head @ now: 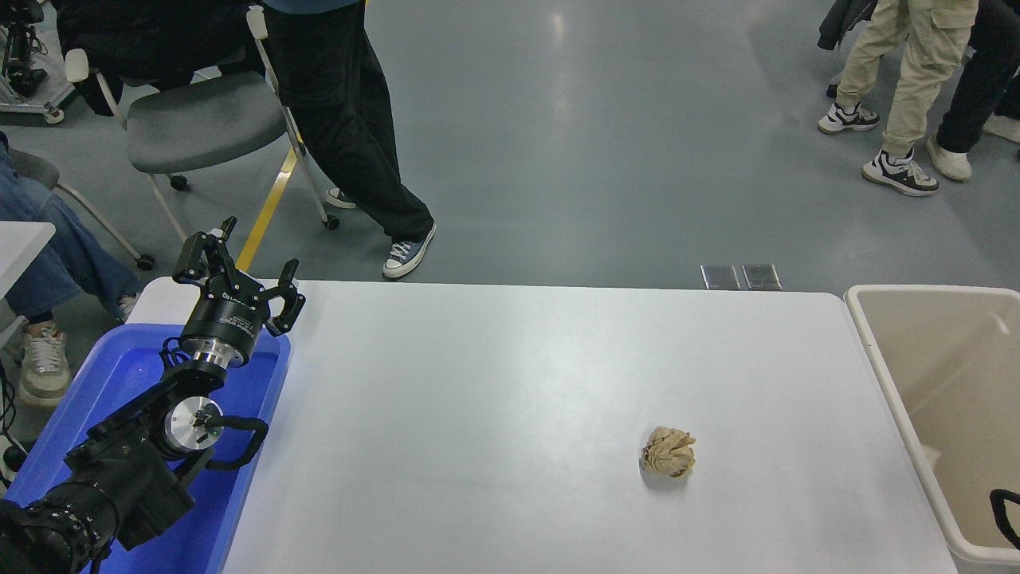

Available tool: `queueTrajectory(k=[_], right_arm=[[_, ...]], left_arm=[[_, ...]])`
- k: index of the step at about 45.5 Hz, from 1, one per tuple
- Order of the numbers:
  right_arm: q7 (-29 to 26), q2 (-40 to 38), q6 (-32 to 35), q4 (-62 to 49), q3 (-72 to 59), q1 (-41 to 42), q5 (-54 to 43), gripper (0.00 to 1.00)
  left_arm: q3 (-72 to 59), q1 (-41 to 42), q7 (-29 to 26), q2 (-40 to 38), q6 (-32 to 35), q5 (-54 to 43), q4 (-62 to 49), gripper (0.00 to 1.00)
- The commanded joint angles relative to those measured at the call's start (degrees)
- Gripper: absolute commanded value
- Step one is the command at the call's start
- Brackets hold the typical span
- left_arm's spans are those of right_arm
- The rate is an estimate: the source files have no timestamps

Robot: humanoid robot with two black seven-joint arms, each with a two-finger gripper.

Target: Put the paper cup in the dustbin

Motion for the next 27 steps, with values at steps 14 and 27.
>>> queueTrajectory(k=[14, 27], right_arm=[[-0.1, -0.4, 0.9, 0.2, -1.9, 0.6, -0.9, 0.99], [0.4, -3.7, 10.8, 0.4, 2.0, 1.0, 0.3, 0.99]], left_arm=[[0.0, 0.0, 0.0, 0.0, 0.0, 0.0, 0.0, 1.00], [0.0, 0.0, 0.0, 0.0, 0.0, 0.0, 0.0, 1.00]])
